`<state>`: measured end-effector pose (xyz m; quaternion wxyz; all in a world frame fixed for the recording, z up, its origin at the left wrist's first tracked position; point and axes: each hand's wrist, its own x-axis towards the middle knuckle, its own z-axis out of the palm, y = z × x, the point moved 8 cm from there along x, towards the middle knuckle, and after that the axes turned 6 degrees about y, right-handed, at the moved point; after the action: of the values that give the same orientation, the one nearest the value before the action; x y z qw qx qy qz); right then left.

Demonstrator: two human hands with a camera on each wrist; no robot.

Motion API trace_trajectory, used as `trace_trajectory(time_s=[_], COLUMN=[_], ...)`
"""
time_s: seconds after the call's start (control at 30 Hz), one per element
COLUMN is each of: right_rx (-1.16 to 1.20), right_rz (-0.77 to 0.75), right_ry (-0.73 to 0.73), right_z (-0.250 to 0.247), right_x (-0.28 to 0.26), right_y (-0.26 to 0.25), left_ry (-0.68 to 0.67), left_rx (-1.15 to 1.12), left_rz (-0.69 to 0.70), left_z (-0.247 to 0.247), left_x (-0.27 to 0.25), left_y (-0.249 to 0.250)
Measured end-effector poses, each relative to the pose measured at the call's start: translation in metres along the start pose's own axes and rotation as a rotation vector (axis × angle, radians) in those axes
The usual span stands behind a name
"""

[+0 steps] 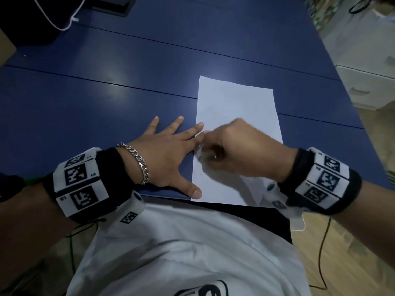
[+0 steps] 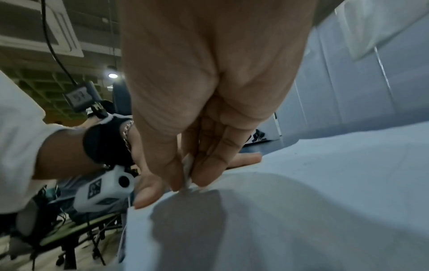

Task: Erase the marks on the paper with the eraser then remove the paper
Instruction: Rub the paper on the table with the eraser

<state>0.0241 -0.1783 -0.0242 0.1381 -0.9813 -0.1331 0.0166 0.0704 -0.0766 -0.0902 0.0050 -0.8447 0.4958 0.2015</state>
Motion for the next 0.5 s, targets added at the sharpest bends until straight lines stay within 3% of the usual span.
trace_trajectory(time_s=[0.1, 0.3, 0.43, 0.5], right_rx=[0.057, -0.013, 0.02, 0.075], right_rz=[-0.03, 0.1, 0.046, 0.104], right_ry=[-0.142, 0.061, -0.051, -0.038], right_z=[0.013, -0.009, 0.007, 0.001], right_x=[-0.017, -0.003, -0.026, -0.037], right_y=[-0.015, 0.022, -0.005, 0.002], left_ry=[0.001, -0.018, -0.016, -0.016], left_rx=[-0.002, 0.023, 0.004, 0.007], left_rz=[-0.003, -0.007, -0.007, -0.004], left_z=[0.0, 0.0, 0.0, -0.001], left_x=[0.0, 0.0, 0.0, 0.0], left_y=[0.001, 0.001, 0.001, 0.002])
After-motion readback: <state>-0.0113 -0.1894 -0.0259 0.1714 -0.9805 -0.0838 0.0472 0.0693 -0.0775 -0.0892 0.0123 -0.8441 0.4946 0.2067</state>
